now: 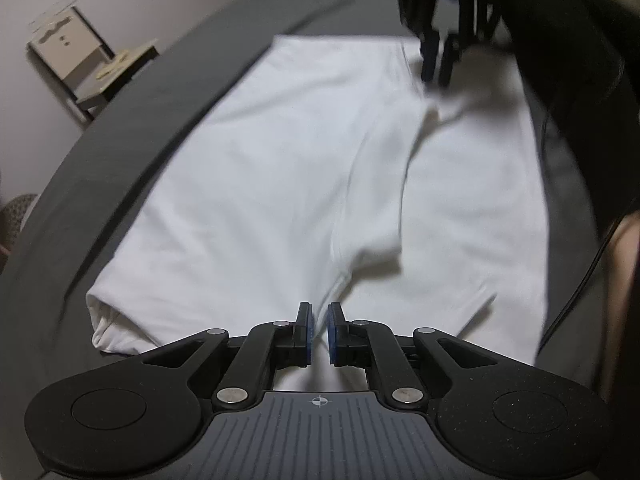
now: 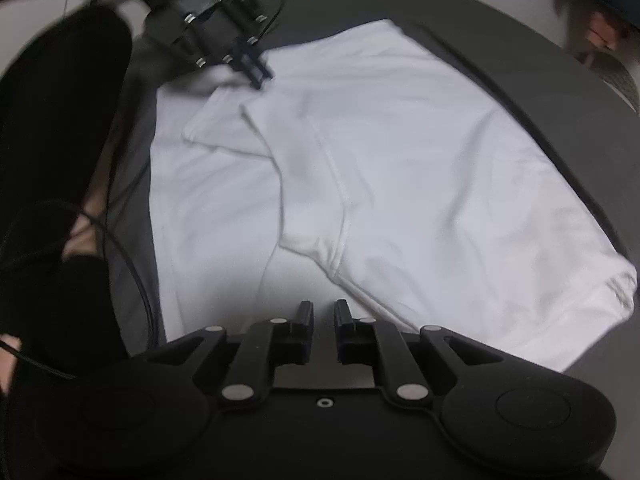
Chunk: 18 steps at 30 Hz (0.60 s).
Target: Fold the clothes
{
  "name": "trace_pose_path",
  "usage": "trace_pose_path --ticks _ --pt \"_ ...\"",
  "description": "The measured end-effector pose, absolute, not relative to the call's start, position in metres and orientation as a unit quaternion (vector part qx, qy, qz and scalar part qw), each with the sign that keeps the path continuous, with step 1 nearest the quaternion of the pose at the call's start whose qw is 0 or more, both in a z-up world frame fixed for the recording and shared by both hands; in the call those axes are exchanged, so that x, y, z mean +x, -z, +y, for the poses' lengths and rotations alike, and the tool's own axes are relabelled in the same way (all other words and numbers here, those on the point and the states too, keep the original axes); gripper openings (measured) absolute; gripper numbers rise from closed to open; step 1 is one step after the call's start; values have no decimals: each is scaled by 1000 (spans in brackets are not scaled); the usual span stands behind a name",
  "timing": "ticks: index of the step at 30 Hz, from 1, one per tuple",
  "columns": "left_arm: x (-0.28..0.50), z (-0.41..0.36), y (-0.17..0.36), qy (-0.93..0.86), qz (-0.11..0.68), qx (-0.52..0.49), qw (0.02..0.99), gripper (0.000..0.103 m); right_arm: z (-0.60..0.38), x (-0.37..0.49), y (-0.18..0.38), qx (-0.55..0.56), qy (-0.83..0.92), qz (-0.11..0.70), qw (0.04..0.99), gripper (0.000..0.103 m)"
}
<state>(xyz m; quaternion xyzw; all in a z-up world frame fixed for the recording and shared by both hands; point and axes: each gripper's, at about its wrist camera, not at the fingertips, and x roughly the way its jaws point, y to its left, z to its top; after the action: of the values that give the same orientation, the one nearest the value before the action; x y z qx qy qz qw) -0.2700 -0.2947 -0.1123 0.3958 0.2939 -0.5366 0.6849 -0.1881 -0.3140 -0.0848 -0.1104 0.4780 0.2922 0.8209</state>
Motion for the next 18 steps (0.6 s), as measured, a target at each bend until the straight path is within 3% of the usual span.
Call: trace_pose_path --ticks 2,4,6,7,16,18 --pt "-264 -288 102 534 303 359 703 11 -332 -189 74 -62 -257 461 847 29" --pt "-246 -276 97 505 329 303 738 28 -353 -188 65 -7 -208 448 870 37" --pt "-228 -268 96 467 360 251 767 73 -374 -185 62 64 -158 460 871 37" --pt "-221 -263 95 448 373 231 779 77 -384 -184 63 96 -134 468 868 37" --pt "-195 -255 117 377 472 122 788 75 -425 -185 96 307 -38 506 805 39" --pt "-197 -262 123 376 483 117 782 52 -421 -181 102 305 -28 517 800 39"
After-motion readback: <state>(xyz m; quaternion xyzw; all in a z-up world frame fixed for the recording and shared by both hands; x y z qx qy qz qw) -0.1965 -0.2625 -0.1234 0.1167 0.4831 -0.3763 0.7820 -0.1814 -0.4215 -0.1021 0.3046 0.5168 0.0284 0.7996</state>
